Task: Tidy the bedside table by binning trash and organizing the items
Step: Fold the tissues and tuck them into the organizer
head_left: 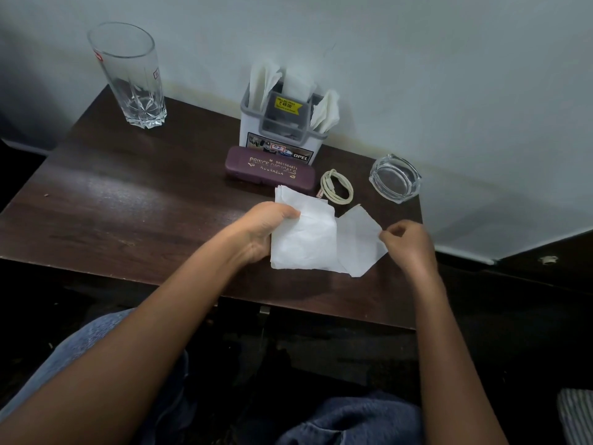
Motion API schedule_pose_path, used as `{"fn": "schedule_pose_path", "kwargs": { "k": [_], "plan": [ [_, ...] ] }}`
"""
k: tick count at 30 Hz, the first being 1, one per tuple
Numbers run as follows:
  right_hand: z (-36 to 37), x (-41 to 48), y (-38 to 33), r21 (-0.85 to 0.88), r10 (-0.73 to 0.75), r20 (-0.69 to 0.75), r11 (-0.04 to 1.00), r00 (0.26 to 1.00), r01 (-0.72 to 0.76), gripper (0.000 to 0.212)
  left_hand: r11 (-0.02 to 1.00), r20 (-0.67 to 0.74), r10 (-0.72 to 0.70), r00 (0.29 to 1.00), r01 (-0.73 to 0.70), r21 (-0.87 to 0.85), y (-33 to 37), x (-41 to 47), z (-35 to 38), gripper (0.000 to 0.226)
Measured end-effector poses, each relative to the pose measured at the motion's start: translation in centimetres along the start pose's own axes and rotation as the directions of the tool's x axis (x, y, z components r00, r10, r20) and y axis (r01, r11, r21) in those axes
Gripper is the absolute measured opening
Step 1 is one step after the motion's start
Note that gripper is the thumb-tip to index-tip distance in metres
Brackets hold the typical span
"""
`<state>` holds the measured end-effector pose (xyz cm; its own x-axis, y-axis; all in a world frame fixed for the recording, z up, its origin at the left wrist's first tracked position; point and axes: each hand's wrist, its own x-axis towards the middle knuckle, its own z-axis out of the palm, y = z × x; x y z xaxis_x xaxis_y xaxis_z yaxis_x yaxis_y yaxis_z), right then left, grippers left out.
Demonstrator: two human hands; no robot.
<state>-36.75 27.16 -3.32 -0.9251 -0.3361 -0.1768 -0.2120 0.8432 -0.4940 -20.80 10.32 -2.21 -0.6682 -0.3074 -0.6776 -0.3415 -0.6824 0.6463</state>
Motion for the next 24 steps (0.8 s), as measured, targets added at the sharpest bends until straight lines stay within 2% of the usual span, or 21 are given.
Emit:
{"fn": "schedule_pose_path", "kwargs": {
  "k": [3, 9, 13, 18, 21, 24],
  "plan": [
    [0.3, 0.0, -0.1, -0.076, 0.026, -0.022, 0.997, 0.999, -0.027, 0.018, 1.000, -0.005, 0.006, 1.000, -0.006, -0.011, 0.1, 0.0, -0.2, 0.020],
    [0.7, -0.3, -0.1, -0.069, 0.094, -0.039, 0.993, 0.995, -0.097, 0.007, 1.000, 0.003, 0.011, 1.000, -0.011, -0.024, 0.3, -0.3, -0.1, 0.018],
    [0.5, -0.3, -0.6, 0.284, 0.204, -0.045, 0.941, 0.978, -0.183, 0.015, 1.000, 0.003, 0.016, 1.000, -0.016, -0.026, 0.3, -0.2, -0.3, 0.021],
    [-0.9, -0.1, -1.7, 0.655, 0.209, -0.084, 0.749, 0.974, -0.104, 0.026, 0.999, -0.001, 0.032, 0.999, -0.032, -0.019, 0.3, -0.1, -0.4, 0.022],
    [-1.5, -0.4, -2.4, 0.763, 0.133, -0.094, 0.646, 0.987, -0.015, 0.031, 0.999, -0.006, 0.037, 0.999, -0.037, -0.021, 0.3, -0.1, -0.3, 0.020],
    [-2.8, -1.4, -3.8, 0.824, -0.022, -0.117, 0.557, 0.993, 0.109, 0.033, 0.997, -0.007, 0.033, 0.999, -0.033, -0.063, 0.2, 0.0, -0.2, 0.023]
  ]
}}
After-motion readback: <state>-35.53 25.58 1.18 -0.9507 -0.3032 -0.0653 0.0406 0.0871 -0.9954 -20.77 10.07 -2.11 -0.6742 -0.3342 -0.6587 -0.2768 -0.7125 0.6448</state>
